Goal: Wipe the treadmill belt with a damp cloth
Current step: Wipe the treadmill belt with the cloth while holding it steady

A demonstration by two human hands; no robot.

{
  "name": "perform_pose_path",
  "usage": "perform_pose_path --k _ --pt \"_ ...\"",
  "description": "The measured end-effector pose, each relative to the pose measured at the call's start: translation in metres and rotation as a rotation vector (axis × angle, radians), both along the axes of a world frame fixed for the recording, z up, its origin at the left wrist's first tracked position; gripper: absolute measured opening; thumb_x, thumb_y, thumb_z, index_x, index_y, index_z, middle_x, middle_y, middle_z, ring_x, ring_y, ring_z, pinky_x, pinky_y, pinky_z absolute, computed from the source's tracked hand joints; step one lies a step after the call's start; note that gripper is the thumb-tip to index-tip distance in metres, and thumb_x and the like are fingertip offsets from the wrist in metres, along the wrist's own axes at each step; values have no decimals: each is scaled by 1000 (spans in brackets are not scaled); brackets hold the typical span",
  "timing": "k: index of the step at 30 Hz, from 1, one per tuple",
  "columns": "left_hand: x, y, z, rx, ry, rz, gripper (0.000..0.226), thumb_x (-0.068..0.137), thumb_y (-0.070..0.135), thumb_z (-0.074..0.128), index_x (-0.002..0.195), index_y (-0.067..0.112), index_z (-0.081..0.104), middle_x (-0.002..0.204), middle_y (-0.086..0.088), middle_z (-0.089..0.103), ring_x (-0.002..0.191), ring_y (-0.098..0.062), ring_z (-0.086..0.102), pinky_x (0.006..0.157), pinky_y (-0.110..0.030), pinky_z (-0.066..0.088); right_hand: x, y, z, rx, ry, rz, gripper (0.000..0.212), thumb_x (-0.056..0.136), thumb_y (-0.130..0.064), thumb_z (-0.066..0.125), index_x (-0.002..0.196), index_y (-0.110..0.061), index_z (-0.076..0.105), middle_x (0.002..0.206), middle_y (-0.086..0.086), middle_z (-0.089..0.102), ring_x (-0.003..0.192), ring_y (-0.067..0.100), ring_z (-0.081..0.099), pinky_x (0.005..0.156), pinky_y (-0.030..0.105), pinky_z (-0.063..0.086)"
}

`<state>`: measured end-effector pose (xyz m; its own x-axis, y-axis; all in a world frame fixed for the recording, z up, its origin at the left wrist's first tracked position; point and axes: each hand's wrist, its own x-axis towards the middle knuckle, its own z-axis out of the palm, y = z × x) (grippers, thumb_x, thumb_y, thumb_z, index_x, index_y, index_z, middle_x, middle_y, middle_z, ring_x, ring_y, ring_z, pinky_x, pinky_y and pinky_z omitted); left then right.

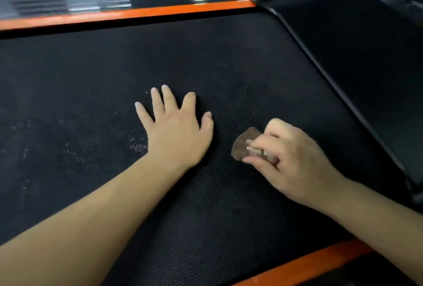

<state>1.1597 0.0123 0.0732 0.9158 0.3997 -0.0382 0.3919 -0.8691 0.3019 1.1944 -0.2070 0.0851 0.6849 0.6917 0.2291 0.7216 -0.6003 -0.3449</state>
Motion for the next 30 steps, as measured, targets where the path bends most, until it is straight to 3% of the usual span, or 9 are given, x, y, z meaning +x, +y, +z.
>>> perform_pose_path --k 1,5,9,10,14,18,23,27,30 --pt "1 -4 -2 10 -4 17 55 101 55 32 148 27 35 168 -23 7 155 -39 -5 120 -64 -7 4 -4 2 -14 17 11 35 85 -55 55 88 -24 70 81 -3 50 68 19 53 64 31 43" --pt "-2 -6 -13 83 -41 5 57 101 54 29 149 24 33 166 -26 9 155 -40 -2 121 -64 -4 61 -19 5 37 -53 -441 30 84 -54 59 89 -25 67 87 1 50 79 28 58 70 37 48" --pt "-1 -8 -13 93 -64 11 60 97 55 23 147 23 34 165 -28 13 155 -41 1 121 -65 -2 24 -13 -3 1 -8 -99 23 87 -39 68 96 -19 72 95 1 52 78 22 55 73 33 44" --pt "-1 -7 -13 93 -61 14 59 98 55 24 147 23 33 165 -28 12 155 -41 0 121 -65 -2 35 -14 -2 -3 -25 -99 22 87 -39 68 96 -19 72 95 2 53 79 23 56 74 34 46" --pt "-1 -7 -13 83 -56 12 57 101 55 28 148 24 32 166 -26 10 155 -40 -2 122 -64 -3 106 -3 0 46 -72 -502 23 88 -38 66 98 -18 69 101 12 53 93 35 58 85 42 50" --pt "0 -6 -13 76 -60 18 60 97 56 23 147 24 33 166 -26 12 155 -40 -1 122 -64 -2 77 17 -13 65 -81 -125 17 85 -31 70 99 -20 73 101 5 56 94 26 54 89 38 45" --pt "0 -7 -11 80 -56 12 64 95 57 21 149 25 33 166 -25 12 156 -39 -1 122 -63 -2 158 19 3 23 -75 -462 29 87 -44 63 106 -23 72 106 11 58 102 35 57 92 41 48" --pt "-1 -6 -10 81 -59 24 64 95 57 22 148 24 36 166 -25 15 156 -39 2 122 -64 1 127 31 -10 27 -45 -84 23 87 -41 58 104 -29 69 101 -2 56 97 24 52 91 38 43" --pt "-1 -6 -11 80 -56 17 64 95 58 21 149 24 34 166 -25 14 156 -39 0 122 -63 0 174 35 0 19 -89 -247 22 89 -41 57 104 -28 68 104 8 58 101 32 56 93 43 47"
